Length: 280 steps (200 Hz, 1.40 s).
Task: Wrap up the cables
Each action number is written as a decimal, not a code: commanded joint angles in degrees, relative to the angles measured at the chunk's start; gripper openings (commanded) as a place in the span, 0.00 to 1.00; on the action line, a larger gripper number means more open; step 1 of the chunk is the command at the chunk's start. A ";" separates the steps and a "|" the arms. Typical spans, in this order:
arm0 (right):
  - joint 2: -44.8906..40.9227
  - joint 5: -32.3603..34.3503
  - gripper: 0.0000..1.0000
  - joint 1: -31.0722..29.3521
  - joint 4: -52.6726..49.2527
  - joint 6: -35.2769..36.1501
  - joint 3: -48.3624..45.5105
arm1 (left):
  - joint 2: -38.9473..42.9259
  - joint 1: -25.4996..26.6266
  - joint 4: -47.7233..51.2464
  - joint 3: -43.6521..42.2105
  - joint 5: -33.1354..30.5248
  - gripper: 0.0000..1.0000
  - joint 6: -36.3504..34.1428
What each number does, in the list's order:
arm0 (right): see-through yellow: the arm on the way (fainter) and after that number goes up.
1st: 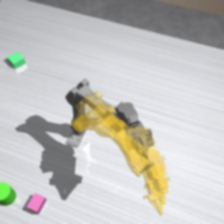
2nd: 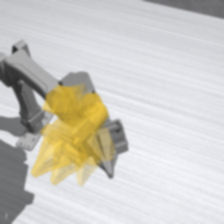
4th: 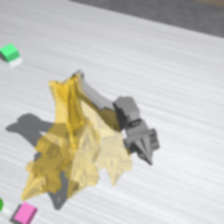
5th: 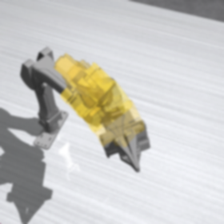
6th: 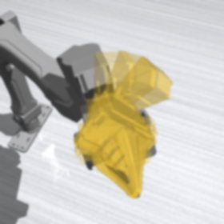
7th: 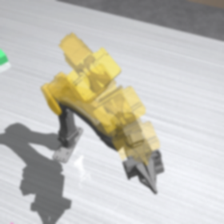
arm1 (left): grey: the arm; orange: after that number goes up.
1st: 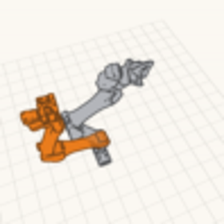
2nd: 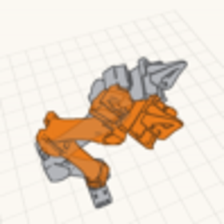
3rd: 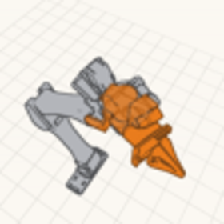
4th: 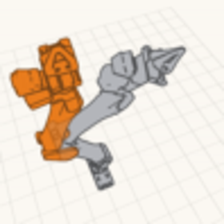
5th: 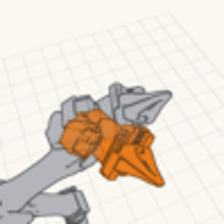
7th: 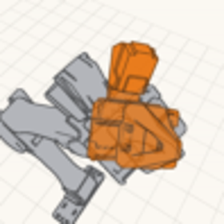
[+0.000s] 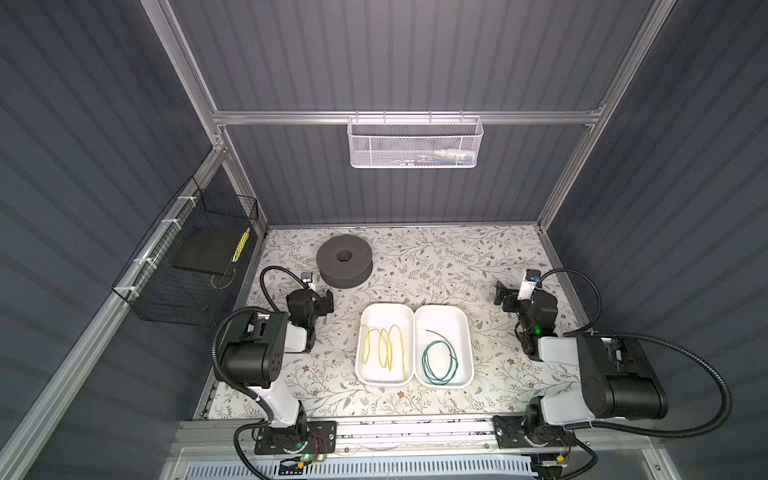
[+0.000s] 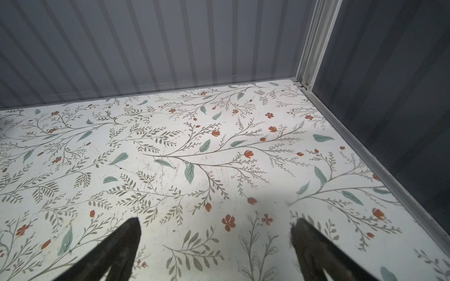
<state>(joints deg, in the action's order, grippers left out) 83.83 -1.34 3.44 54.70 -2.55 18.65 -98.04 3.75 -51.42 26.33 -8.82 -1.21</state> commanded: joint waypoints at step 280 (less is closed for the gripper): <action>-0.42 -0.33 0.99 0.19 0.32 -0.09 0.24 | -0.31 -0.32 0.49 1.26 1.86 0.99 -0.33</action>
<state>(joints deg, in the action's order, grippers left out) 83.83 -1.34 3.44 54.70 -2.55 18.65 -98.06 3.75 -51.40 26.33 -7.18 -1.43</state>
